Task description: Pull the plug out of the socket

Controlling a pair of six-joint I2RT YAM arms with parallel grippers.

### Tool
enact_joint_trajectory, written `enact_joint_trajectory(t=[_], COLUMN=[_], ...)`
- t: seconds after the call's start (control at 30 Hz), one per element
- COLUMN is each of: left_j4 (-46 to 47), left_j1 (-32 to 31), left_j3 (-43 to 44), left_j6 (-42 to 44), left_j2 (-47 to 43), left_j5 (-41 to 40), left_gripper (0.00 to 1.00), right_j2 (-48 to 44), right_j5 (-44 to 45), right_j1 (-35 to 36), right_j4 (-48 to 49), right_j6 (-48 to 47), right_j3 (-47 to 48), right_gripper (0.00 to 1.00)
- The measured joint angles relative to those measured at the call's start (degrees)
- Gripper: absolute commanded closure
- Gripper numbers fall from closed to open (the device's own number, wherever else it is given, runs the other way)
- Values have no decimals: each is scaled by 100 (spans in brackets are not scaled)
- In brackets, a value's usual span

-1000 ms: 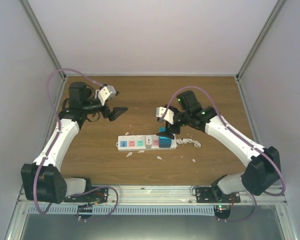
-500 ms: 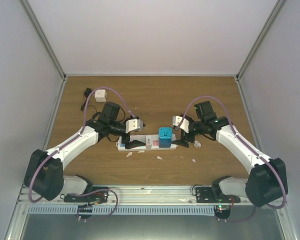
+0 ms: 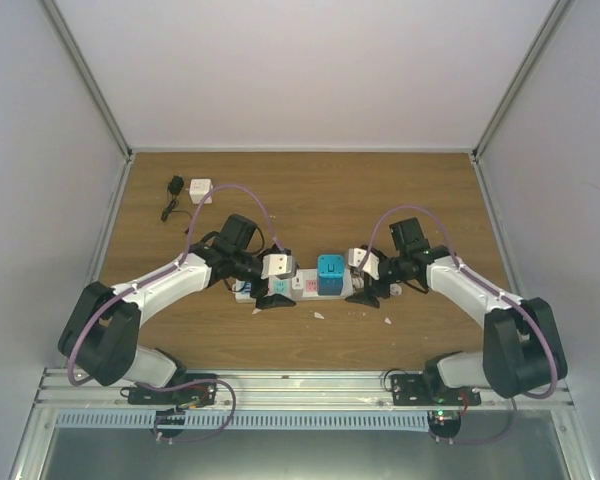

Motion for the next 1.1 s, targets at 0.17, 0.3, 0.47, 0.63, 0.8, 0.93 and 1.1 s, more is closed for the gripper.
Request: enact_joint_trajectory(t=[0.17, 0.3, 0.47, 0.63, 0.8, 0.93, 1.1], left_j4=[2, -2, -57, -122, -17, 157, 385], left_j1=[0, 13, 122, 214, 227, 227, 195], left_j3=[-4, -13, -20, -44, -238, -302, -304], left_j6=[50, 114, 258, 382, 385, 348, 321], left_j2=[2, 2, 2, 98, 120, 197, 315], left_j5=[-15, -2, 48, 61, -39, -192, -415], left_gripper=[1, 2, 10, 12, 16, 19, 23], right_j2=[444, 892, 1123, 1292, 1300, 1298, 1349], right_j5=[-127, -310, -503, -667, -680, -612, -577], right_j1=[-4, -4, 2, 48, 173, 243, 319], right_j4=[352, 407, 577, 737, 935, 1073, 1115], right_j6=[-26, -35, 0, 50, 87, 107, 107], right_j3=[-17, 94, 190, 229, 225, 203, 197], right_gripper=[5, 7, 12, 13, 21, 27, 32])
